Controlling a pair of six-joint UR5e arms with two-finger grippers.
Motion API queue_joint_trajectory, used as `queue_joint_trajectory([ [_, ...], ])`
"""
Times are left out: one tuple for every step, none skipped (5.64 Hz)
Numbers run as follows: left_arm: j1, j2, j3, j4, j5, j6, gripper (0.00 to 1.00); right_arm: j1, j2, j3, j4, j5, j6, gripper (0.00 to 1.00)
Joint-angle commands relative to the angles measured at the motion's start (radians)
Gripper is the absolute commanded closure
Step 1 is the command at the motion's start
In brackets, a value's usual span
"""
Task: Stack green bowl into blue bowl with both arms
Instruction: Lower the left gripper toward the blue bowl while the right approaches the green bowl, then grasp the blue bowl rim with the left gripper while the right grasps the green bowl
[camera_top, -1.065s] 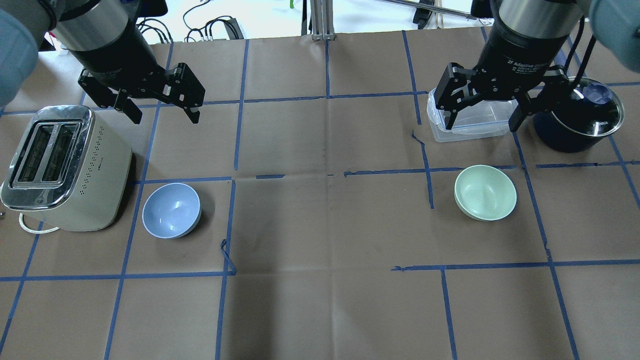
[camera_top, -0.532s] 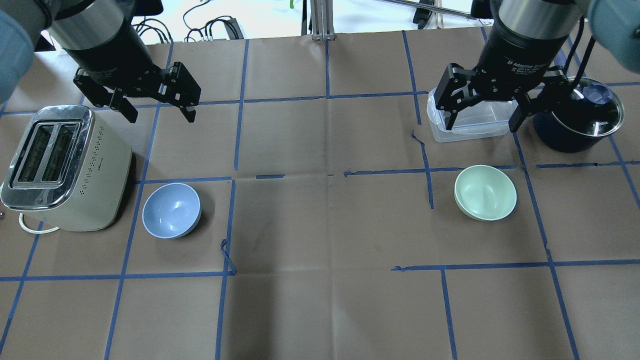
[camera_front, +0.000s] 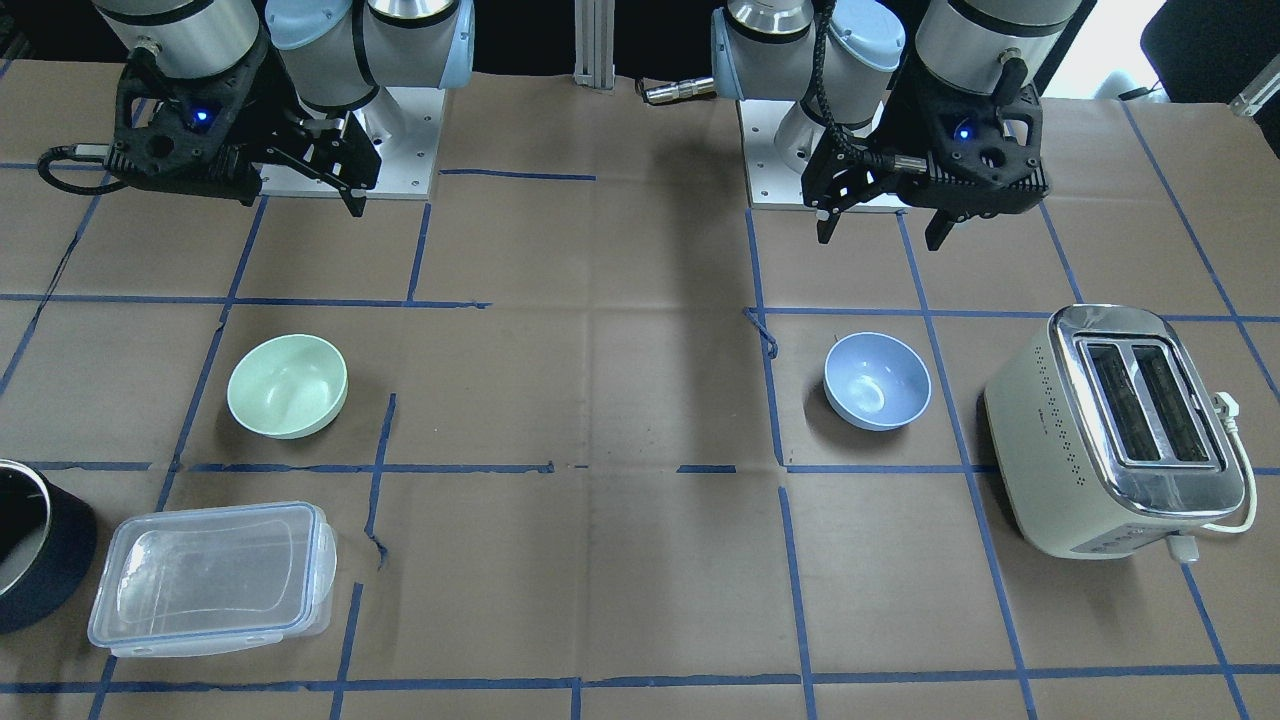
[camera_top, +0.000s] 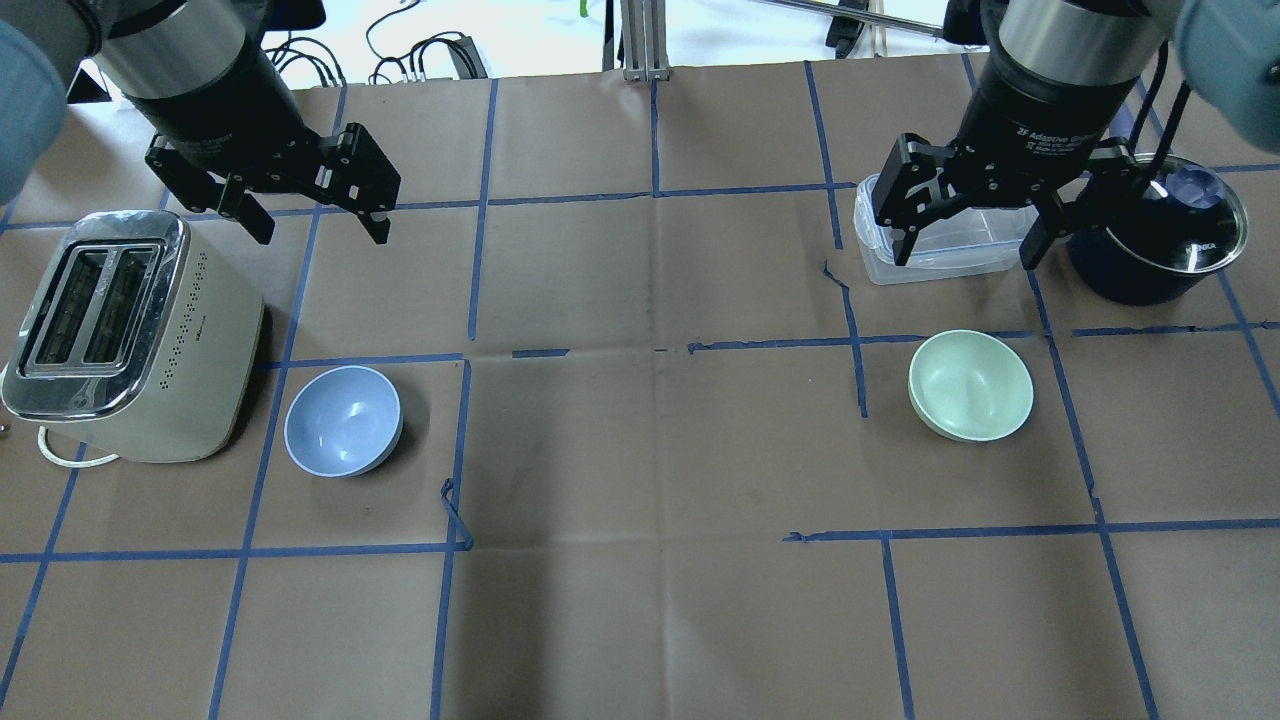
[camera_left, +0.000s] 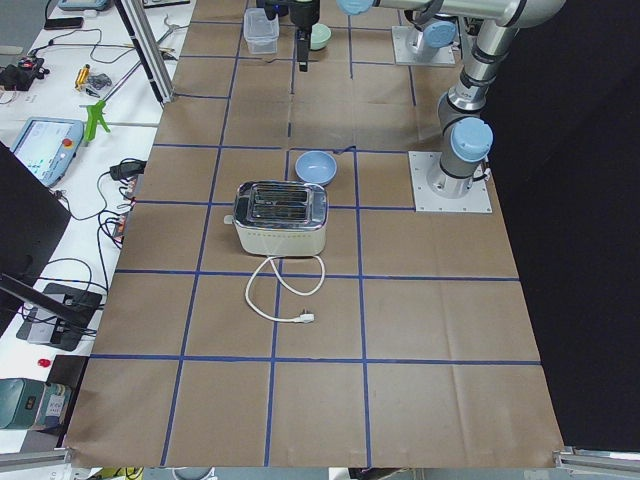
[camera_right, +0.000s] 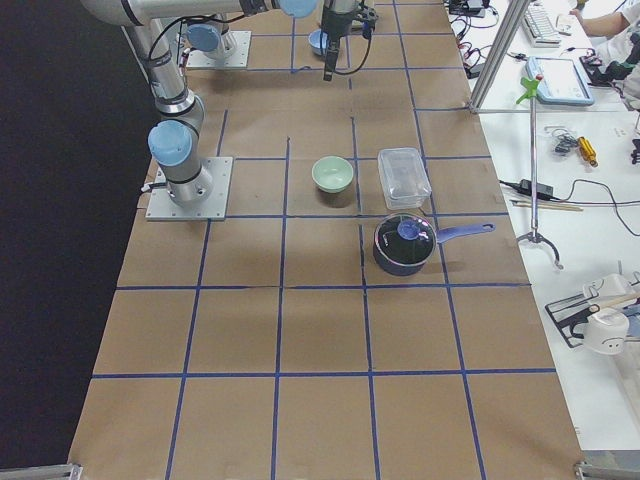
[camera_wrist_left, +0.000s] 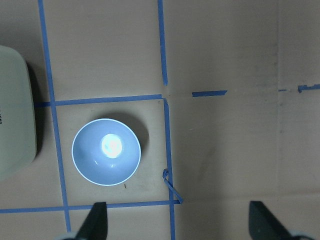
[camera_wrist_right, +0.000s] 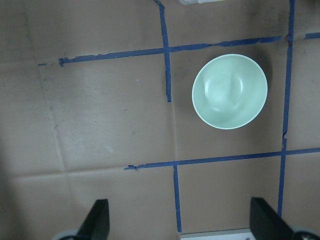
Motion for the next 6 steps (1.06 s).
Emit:
queue_joint_trajectory([
  [0.053, 0.000, -0.041, 0.003, -0.007, 0.006, 0.02, -0.150, 0.005, 0.006, 0.004, 0.000, -0.197, 0.00],
  [0.107, 0.000, -0.148, 0.015, -0.009, 0.018, 0.02, -0.276, -0.002, 0.039, 0.001, 0.000, -0.332, 0.00],
  [0.122, -0.011, -0.237, 0.093, -0.003, 0.079, 0.02, -0.380, 0.003, 0.087, -0.002, 0.000, -0.440, 0.00],
  [0.127, -0.020, -0.361, 0.229, -0.003, 0.104, 0.03, -0.422, -0.002, 0.172, -0.071, 0.001, -0.450, 0.00],
  [0.129, -0.043, -0.481, 0.403, -0.004, 0.105, 0.03, -0.421, 0.006, 0.281, -0.203, -0.011, -0.447, 0.00],
  [0.127, -0.075, -0.553, 0.487, -0.003, 0.116, 0.04, -0.419, 0.030, 0.405, -0.409, -0.032, -0.442, 0.00],
])
